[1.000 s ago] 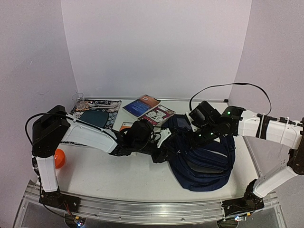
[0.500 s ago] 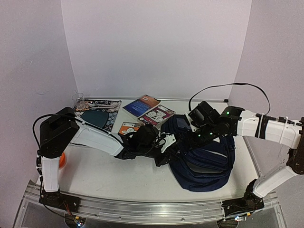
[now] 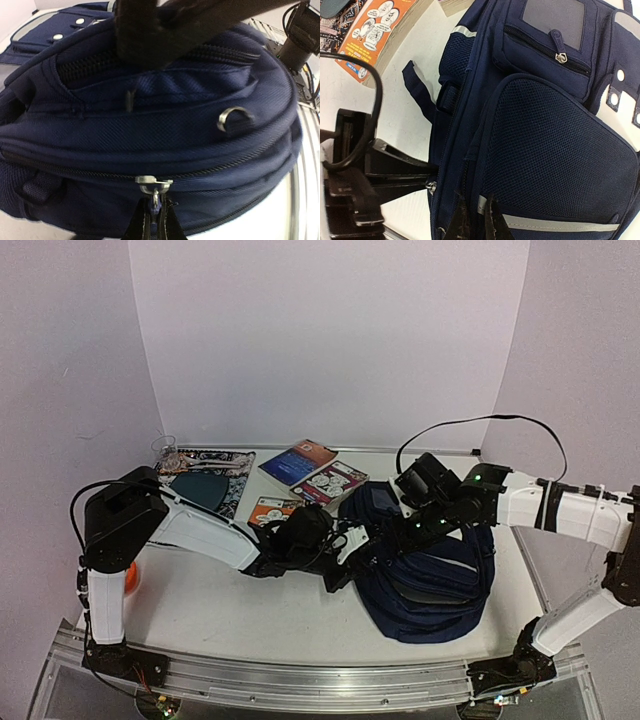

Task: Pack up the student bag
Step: Pick up the second largest pocket of the student bag, then zip the second largest pocket of the bag in the student bag.

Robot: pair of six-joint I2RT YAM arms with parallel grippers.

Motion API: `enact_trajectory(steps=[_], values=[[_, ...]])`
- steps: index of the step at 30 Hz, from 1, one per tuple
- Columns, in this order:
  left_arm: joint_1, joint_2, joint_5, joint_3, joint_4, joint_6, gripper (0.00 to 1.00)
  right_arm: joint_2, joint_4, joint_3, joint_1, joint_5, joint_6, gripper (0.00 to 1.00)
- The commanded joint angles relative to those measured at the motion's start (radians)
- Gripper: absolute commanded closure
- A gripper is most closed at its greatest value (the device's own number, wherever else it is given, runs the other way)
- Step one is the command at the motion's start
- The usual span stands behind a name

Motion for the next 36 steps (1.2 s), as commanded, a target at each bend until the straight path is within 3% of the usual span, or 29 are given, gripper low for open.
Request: enact_trajectory(steps=[1, 7, 13, 25, 32, 36], values=[[-0.009, -0.133, 0.052, -0.058, 0.016, -0.111, 1.0, 0.042, 0.067, 0.087, 0.002, 0.058, 0.02, 1.0], [-0.074, -0.255, 0.087, -0.145, 0.015, -0.246, 1.0, 0.12, 0.068, 0.164, 0.002, 0.109, 0.048, 1.0], [-0.121, -0.265, 0.086, -0.17, 0.006, -0.353, 1.0, 0.191, 0.094, 0.244, 0.002, 0.117, 0.07, 1.0], [-0.228, -0.186, 0.093, 0.005, 0.001, -0.394, 0.96, 0.292, 0.218, 0.275, 0.002, 0.017, 0.093, 1.0], [-0.219, -0.254, -0.026, -0.096, 0.002, -0.462, 0.73, 0.205, 0.236, 0.15, 0.002, 0.058, 0.055, 0.99], [-0.194, -0.292, -0.065, -0.139, 0.002, -0.513, 0.65, 0.151, 0.234, 0.073, 0.001, 0.057, 0.075, 0.93]])
